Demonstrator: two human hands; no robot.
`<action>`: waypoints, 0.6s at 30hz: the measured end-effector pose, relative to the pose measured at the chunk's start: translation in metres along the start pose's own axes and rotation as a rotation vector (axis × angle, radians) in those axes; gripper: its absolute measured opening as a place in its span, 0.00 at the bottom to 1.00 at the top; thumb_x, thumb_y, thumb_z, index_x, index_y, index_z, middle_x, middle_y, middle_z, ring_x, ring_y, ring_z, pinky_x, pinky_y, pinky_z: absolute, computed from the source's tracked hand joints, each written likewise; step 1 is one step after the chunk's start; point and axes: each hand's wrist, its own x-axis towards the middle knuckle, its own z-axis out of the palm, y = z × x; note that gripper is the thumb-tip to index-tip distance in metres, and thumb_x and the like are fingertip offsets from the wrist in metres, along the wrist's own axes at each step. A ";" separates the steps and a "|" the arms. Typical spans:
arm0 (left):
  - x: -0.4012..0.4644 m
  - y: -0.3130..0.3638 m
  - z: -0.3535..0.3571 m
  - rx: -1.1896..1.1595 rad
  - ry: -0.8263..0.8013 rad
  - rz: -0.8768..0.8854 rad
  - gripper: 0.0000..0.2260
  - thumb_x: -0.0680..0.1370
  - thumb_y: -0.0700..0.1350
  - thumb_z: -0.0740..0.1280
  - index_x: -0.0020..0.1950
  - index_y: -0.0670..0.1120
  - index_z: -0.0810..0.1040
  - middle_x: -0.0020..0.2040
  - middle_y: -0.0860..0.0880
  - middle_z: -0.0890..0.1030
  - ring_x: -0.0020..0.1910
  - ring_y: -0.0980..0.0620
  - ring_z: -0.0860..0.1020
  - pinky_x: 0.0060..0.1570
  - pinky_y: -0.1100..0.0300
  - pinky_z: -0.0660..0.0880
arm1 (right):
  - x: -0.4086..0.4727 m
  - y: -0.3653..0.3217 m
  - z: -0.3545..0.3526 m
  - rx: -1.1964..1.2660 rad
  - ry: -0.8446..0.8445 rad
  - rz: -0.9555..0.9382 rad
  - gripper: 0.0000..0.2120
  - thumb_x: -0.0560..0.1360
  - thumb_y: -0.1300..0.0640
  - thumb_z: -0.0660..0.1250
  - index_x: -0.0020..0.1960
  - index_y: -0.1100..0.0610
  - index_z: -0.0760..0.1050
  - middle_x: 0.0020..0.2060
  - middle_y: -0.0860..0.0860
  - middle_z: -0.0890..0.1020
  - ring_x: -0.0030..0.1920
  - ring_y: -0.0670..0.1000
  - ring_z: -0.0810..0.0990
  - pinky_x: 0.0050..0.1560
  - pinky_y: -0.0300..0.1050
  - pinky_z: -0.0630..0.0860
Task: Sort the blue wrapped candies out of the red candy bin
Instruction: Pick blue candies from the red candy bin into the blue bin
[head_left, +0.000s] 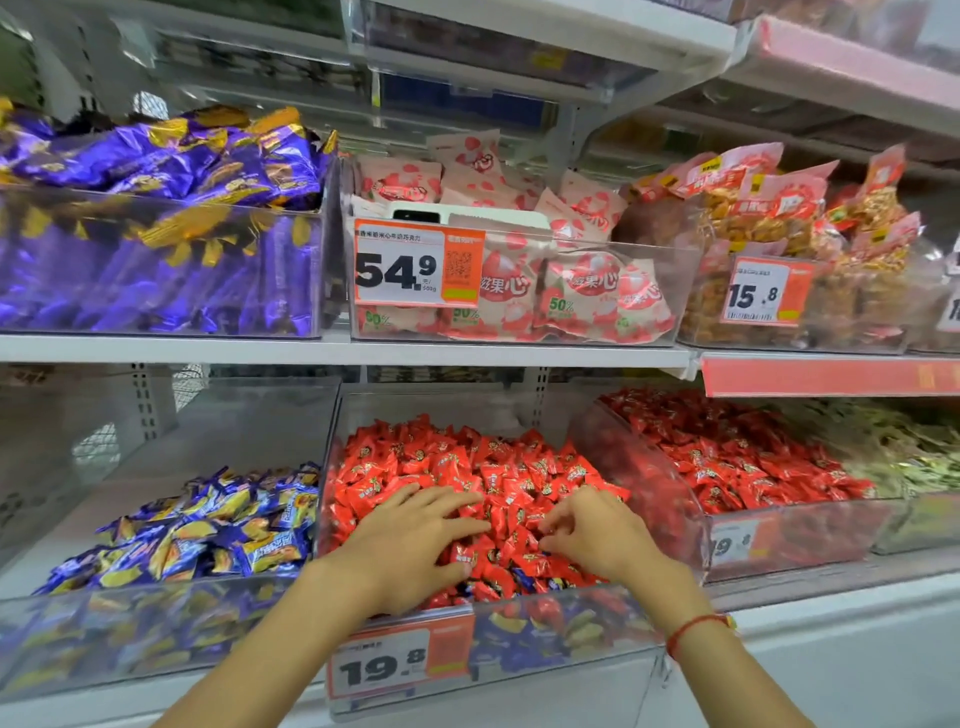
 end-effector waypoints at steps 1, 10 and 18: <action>0.001 -0.001 0.001 0.016 0.043 -0.021 0.22 0.82 0.57 0.56 0.76 0.61 0.57 0.79 0.59 0.49 0.78 0.55 0.47 0.75 0.53 0.41 | 0.002 -0.002 0.003 -0.068 -0.036 0.012 0.14 0.74 0.52 0.70 0.59 0.45 0.80 0.55 0.47 0.82 0.58 0.50 0.78 0.57 0.45 0.74; 0.000 -0.009 0.007 0.024 0.140 -0.110 0.26 0.78 0.67 0.46 0.75 0.63 0.58 0.79 0.56 0.51 0.78 0.52 0.44 0.74 0.50 0.37 | 0.013 0.013 0.006 -0.022 -0.046 0.043 0.05 0.67 0.57 0.74 0.35 0.47 0.84 0.41 0.45 0.85 0.47 0.48 0.83 0.48 0.43 0.78; 0.001 0.012 -0.011 -0.365 0.358 -0.122 0.22 0.80 0.65 0.51 0.69 0.60 0.72 0.73 0.58 0.68 0.75 0.57 0.58 0.76 0.51 0.50 | -0.014 -0.009 -0.040 0.825 -0.047 0.031 0.11 0.69 0.59 0.76 0.47 0.62 0.79 0.41 0.60 0.85 0.38 0.48 0.83 0.43 0.39 0.81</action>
